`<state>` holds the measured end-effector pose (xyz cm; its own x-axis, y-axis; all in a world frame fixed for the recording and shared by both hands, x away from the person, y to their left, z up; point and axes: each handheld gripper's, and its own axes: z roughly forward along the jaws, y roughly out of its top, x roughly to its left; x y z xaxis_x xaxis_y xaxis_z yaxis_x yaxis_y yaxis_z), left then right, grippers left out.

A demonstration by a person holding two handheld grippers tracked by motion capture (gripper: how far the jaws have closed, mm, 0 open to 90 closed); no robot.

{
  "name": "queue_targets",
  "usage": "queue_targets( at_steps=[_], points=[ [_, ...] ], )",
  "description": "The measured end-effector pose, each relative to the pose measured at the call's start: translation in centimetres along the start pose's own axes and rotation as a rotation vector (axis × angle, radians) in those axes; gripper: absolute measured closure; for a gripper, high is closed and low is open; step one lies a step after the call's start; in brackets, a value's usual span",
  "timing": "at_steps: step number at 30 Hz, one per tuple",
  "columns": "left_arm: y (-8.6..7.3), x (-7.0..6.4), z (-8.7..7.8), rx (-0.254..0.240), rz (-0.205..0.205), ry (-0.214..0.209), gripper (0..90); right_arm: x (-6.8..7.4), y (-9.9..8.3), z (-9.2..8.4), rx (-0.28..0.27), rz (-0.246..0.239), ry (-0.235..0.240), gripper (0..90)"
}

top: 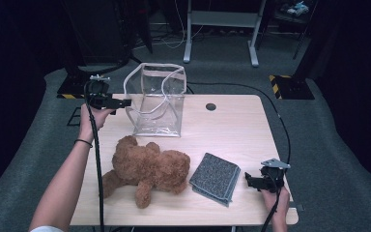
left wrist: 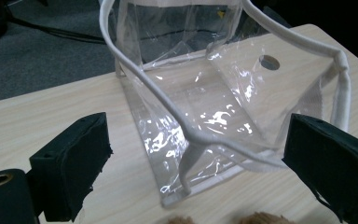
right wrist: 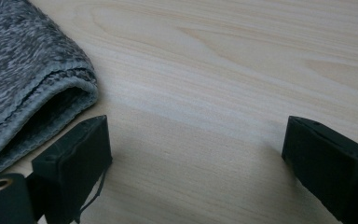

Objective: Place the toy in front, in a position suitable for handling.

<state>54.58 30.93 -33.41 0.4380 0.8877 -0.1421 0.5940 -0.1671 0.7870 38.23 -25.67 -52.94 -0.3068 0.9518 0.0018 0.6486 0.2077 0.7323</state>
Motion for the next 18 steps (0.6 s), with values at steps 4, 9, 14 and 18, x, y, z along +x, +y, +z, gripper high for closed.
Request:
queue_targets(
  at_steps=[4, 9, 14, 18],
  points=[
    [1.1, 0.1, 1.0, 0.013, 0.022, 0.019, 9.0, 0.0, 0.0, 0.0, 0.000, 0.000, 0.002, 7.4],
    [2.3, 0.7, 2.5, 0.027, -0.001, 0.021, 15.2, 0.0, 0.0, 0.0, 0.000, 0.001, 0.001, 7.4],
    [3.5, 1.6, 4.8, 0.072, 0.024, 0.095, 19.8, 0.0, 0.0, 0.0, 0.000, 0.001, 0.001, 7.4],
    [3.7, 2.4, 6.1, 0.097, -0.016, 0.105, 33.3, 0.0, 0.0, 0.0, -0.002, 0.009, 0.005, 7.6]
  ],
)
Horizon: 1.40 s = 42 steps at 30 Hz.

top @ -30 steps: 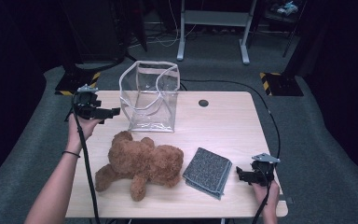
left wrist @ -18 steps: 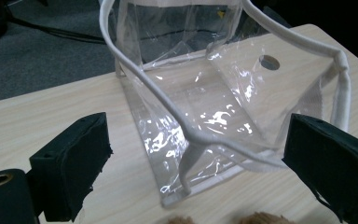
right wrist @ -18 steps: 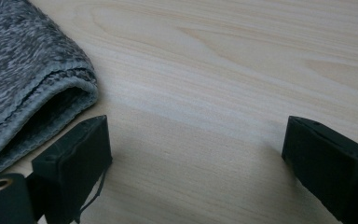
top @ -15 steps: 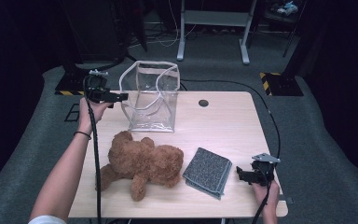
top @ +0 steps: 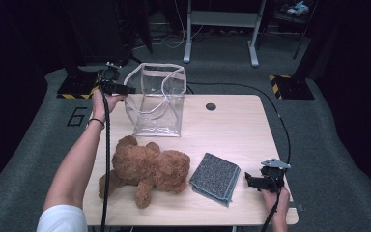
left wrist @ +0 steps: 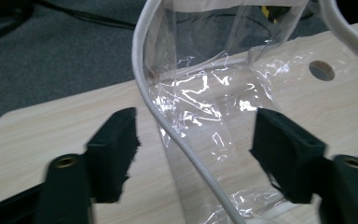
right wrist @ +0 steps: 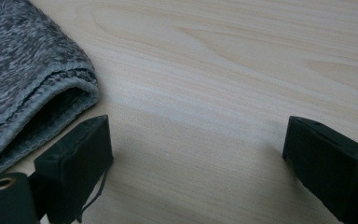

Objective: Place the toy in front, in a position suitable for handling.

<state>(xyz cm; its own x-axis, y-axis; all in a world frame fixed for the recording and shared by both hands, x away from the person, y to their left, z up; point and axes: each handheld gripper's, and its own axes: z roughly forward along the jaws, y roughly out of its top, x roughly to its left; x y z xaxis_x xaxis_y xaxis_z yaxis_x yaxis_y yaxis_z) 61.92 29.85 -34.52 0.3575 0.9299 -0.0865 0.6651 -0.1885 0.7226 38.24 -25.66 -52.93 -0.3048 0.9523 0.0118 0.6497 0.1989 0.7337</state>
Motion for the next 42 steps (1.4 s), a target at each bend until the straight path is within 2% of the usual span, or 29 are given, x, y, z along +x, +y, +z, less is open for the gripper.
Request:
queue_targets(
  at_steps=[1, 4, 5, 7, 10, 12, 16, 17, 23, 24, 28, 29, 31, 32, 42],
  points=[
    [0.0, 0.2, 0.3, 0.012, -0.018, 0.000, 37.3, -0.1, 0.0, 0.0, 0.003, -0.008, -0.001, 7.6],
    [0.1, 0.5, 0.9, -0.011, -0.060, 0.004, 45.8, -0.1, 0.0, 0.0, 0.003, -0.008, -0.001, 7.6],
    [0.1, 0.5, 0.9, -0.011, -0.060, 0.004, 49.6, -0.1, 0.0, 0.0, 0.003, -0.008, -0.001, 7.6],
    [0.2, 0.7, 1.4, -0.009, -0.029, 0.029, 54.8, 0.0, 0.0, 0.0, 0.005, -0.004, -0.001, 7.6],
    [0.2, 0.6, 2.0, 0.012, -0.015, 0.080, 63.6, 0.0, 0.0, 0.0, 0.005, -0.004, -0.001, 7.6],
    [0.1, 0.6, 2.1, -0.001, -0.045, 0.104, 72.5, 0.0, 0.0, 0.0, 0.005, -0.004, -0.001, 7.6],
    [-0.1, 0.8, 1.9, -0.034, -0.114, 0.106, 84.3, -0.1, 0.0, 0.0, 0.002, -0.008, -0.002, 7.8],
    [0.0, 0.8, 1.9, -0.032, -0.111, 0.114, 85.8, -0.1, 0.0, 0.0, 0.002, -0.008, -0.002, 7.7],
    [0.0, 0.6, 1.8, -0.063, -0.109, 0.161, 87.0, 0.0, 0.0, 0.0, 0.006, -0.005, -0.003, 7.8],
    [0.0, 0.6, 1.8, -0.063, -0.109, 0.161, 87.1, 0.0, 0.0, 0.0, 0.006, -0.005, -0.003, 7.8],
    [-0.5, 1.1, 1.7, -0.082, -0.160, 0.162, 87.0, 0.0, 0.0, 0.0, 0.001, -0.007, -0.005, 7.9],
    [-0.5, 1.3, 1.7, -0.082, -0.151, 0.168, 87.0, 0.0, 0.0, 0.0, 0.001, -0.007, -0.006, 7.9],
    [-0.6, 1.5, 1.5, -0.082, -0.158, 0.168, 87.0, 0.0, 0.0, 0.0, 0.001, -0.007, -0.006, 7.8],
    [-0.5, 1.7, 1.4, -0.076, -0.142, 0.172, 87.0, -0.1, 0.0, 0.0, 0.001, -0.007, -0.006, 7.9],
    [-1.3, 3.4, 0.3, -0.091, -0.172, 0.187, 87.1, 0.0, 0.0, 0.0, 0.005, -0.003, -0.007, 8.0]
  ],
)
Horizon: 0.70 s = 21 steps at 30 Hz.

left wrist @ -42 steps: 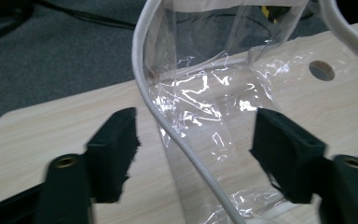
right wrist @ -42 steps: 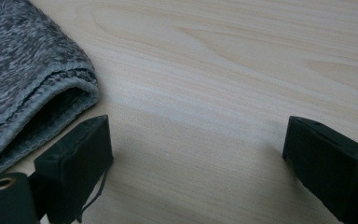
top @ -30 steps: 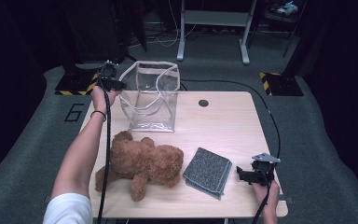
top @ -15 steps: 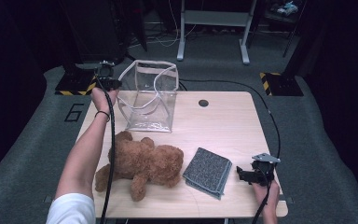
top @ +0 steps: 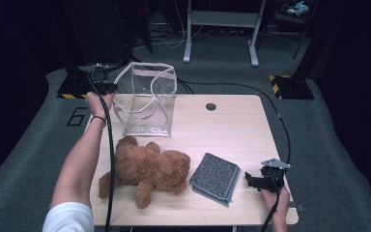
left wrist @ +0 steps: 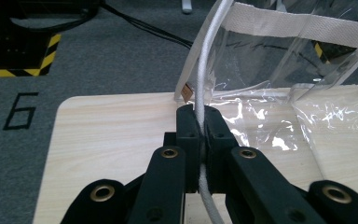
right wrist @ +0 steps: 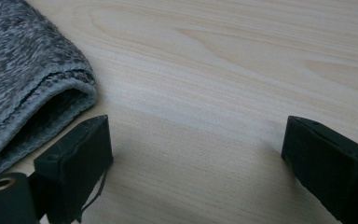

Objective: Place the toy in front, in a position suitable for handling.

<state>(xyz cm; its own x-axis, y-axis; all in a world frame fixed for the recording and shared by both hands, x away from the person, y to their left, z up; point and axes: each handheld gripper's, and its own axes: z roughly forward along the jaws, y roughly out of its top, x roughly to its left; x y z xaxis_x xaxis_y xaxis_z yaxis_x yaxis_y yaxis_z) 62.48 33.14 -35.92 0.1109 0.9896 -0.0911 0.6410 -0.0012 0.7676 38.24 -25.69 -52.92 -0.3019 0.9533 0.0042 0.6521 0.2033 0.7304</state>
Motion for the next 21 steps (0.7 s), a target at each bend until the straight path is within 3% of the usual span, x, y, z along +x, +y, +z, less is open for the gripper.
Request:
queue_targets(
  at_steps=[5, 9, 17, 21],
  points=[
    [-0.6, 0.9, -0.2, -0.018, -0.019, 0.004, 87.1, 0.0, 0.0, 0.0, 0.000, 0.001, -0.001, 8.0],
    [-0.6, 1.3, -0.5, -0.020, -0.010, 0.011, 87.0, 0.0, 0.0, 0.0, -0.001, 0.001, -0.002, 8.0],
    [-0.9, 2.9, -0.7, -0.037, -0.055, 0.014, 87.0, 0.0, 0.0, 0.0, -0.001, 0.001, -0.002, 8.0],
    [-0.7, 3.2, -0.7, -0.042, -0.041, 0.026, 87.1, 0.0, 0.0, 0.0, -0.001, 0.001, -0.002, 8.0]
  ],
)
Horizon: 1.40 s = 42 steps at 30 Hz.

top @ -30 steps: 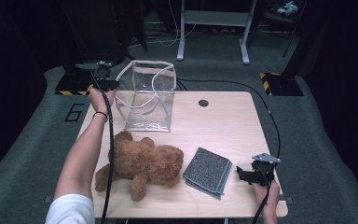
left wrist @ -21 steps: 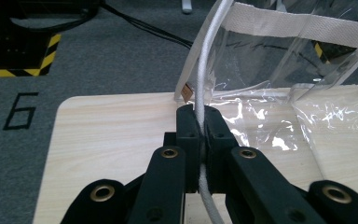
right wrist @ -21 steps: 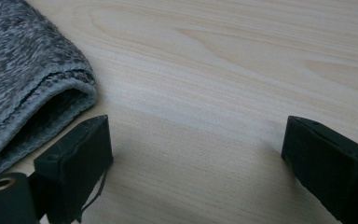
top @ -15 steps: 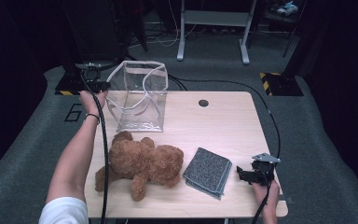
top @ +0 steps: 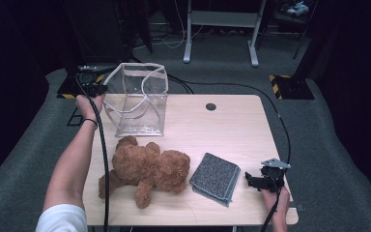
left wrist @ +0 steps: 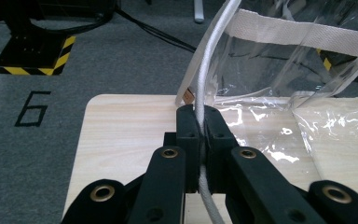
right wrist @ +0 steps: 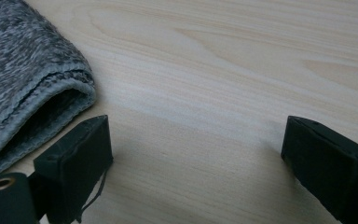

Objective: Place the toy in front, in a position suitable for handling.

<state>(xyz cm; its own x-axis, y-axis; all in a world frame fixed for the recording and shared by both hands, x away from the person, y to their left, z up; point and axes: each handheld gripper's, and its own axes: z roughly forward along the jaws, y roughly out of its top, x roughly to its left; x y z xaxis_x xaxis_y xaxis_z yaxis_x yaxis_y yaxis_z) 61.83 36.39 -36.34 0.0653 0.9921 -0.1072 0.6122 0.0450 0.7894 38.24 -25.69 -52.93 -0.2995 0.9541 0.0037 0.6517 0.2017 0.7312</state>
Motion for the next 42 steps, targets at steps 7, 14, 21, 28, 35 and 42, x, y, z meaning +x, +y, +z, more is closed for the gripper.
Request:
queue_targets(
  at_steps=[7, 14, 21, 28, 35, 42],
  points=[
    [0.2, 1.0, 0.0, -0.008, -0.019, 0.018, 87.1, 0.0, 0.0, 0.0, 0.000, 0.000, 0.000, 8.0],
    [0.1, 2.3, -0.1, -0.016, -0.029, 0.011, 87.1, 0.0, 0.0, 0.0, 0.000, 0.000, 0.000, 8.0],
    [0.2, 3.1, -0.5, -0.020, -0.014, 0.027, 87.1, 0.0, 0.0, 0.0, -0.002, -0.001, 0.001, 8.0],
    [0.3, 4.0, -0.8, -0.007, -0.034, 0.044, 87.0, 0.0, 0.0, 0.0, -0.002, -0.002, 0.001, 8.0],
    [0.5, 4.9, -0.9, -0.005, -0.025, 0.061, 87.0, 0.0, 0.0, 0.0, -0.001, -0.004, 0.001, 8.0],
    [0.5, 5.8, -1.2, 0.009, -0.025, 0.085, 87.0, 0.0, 0.0, 0.0, -0.002, -0.002, 0.001, 8.0]
  ],
)
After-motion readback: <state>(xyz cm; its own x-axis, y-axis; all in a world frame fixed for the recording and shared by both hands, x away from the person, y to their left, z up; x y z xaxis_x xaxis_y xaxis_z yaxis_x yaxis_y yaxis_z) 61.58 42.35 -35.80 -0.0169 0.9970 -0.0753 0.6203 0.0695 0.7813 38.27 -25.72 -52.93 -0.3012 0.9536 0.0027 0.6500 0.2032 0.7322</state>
